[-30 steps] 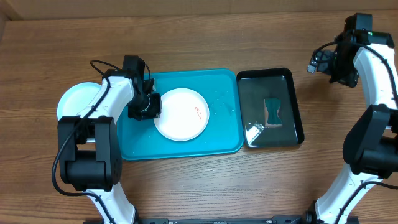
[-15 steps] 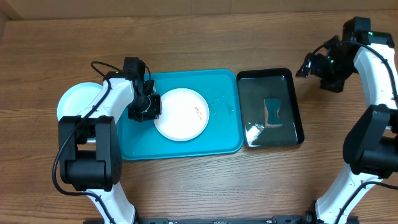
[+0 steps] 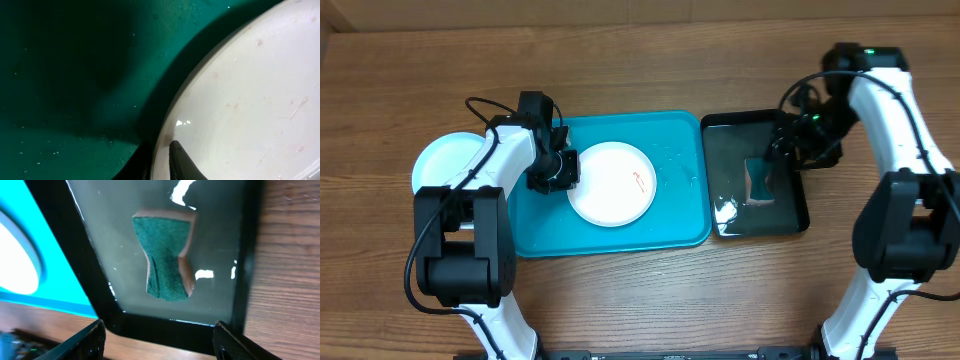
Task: Clean dirty plates on tray and stack at the side
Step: 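Lower right gripper into black tray and grasp the green sponge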
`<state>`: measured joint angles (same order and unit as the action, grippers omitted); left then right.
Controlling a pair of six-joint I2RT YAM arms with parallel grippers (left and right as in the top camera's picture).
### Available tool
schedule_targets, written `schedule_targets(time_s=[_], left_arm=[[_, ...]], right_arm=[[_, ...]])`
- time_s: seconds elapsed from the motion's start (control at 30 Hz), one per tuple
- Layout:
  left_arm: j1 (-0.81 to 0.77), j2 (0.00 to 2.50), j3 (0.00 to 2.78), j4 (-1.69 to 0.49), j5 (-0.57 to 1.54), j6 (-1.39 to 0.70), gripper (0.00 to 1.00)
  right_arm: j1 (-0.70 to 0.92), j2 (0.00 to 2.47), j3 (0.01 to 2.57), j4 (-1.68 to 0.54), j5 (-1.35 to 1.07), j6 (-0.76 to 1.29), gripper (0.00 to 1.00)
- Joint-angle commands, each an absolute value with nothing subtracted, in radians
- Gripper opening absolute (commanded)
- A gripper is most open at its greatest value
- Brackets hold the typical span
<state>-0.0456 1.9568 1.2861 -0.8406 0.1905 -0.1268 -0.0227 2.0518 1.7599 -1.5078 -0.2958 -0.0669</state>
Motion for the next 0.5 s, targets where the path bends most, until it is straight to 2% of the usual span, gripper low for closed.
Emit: schedule_targets(time_s=[0.0, 0.47], left_arm=[[-0.046, 1.935, 1.279, -0.839, 0.185, -0.112, 0.16], [-0.046, 1.935, 1.279, -0.839, 0.185, -0.112, 0.16]], right_arm=[[0.027, 2.009, 1.728, -1.492, -0.192, -0.079, 0.70], [0.123, 2.009, 1.550, -1.256, -0.081, 0.025, 0.68]])
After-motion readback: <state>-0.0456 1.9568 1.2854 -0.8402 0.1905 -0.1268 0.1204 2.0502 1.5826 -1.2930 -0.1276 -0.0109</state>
